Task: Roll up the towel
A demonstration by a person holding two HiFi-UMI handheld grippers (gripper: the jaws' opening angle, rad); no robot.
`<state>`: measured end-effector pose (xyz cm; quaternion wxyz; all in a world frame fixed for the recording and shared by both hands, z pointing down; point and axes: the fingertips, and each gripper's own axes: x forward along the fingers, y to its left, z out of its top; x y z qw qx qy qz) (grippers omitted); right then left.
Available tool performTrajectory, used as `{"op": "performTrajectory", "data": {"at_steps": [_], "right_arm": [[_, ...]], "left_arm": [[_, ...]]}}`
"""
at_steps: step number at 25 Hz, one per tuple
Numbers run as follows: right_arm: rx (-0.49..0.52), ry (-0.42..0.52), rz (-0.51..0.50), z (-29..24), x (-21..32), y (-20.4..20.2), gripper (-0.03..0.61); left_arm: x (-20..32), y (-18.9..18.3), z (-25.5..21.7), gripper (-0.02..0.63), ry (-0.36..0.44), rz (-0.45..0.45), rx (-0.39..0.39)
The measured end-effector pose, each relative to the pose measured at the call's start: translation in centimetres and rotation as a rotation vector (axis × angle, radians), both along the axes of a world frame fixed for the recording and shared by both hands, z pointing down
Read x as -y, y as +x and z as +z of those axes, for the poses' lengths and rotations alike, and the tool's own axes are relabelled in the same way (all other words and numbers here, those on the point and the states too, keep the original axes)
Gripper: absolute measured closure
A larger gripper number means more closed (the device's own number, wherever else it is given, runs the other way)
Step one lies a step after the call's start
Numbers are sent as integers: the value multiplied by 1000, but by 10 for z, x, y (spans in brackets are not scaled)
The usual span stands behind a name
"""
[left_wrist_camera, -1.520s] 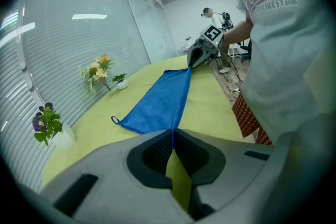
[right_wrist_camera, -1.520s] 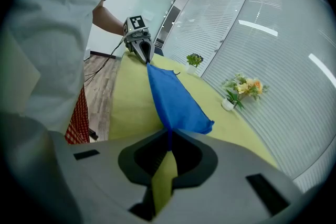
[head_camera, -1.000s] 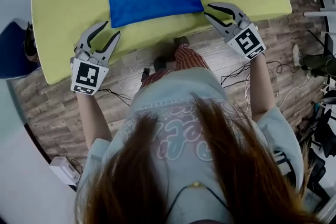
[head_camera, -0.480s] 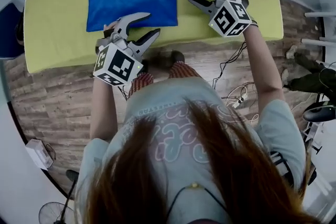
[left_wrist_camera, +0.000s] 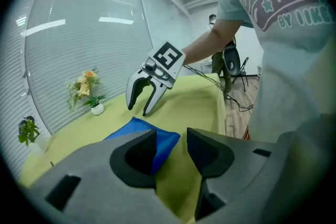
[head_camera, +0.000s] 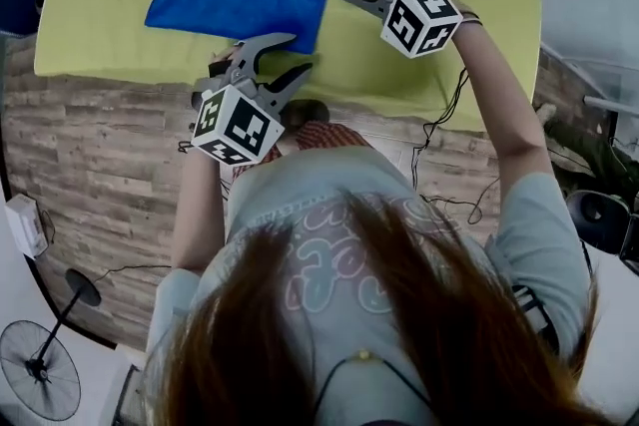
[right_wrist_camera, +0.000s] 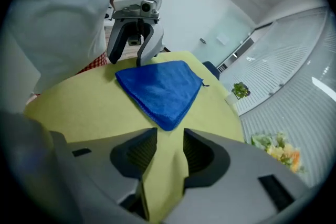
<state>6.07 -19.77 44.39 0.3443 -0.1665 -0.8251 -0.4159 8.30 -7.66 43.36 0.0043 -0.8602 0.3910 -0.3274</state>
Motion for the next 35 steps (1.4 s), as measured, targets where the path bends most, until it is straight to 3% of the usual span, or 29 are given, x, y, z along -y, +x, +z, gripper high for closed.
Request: {"op": "performTrajectory", "data": {"at_steps": [8,11,13,15,19,31,35], "right_arm": [[-52,28,-203,12,-15,-17,433],[-69,30,-255,18,-18,-14,521],[-62,30,-272,20,-17,-13,534],[-52,36,-274,20,-15,-11,546],[-30,44,-265,11,-15,-8,557],[33,62,-238,-4,-12,-10,558],[-45,87,-277,14,-9,-11,471]], "left_arm": [[8,-2,19,459,-39,-90,85],[10,4,24,494,-75,-81,67],[11,5,25,508,-78,-85,75],[13,3,26,577,-67,-103,88],[11,-1,17,586,-50,-156,17],[8,-13,-11,589,-5,-227,-68],[12,-16,-9,589,-2,-235,-48]]}}
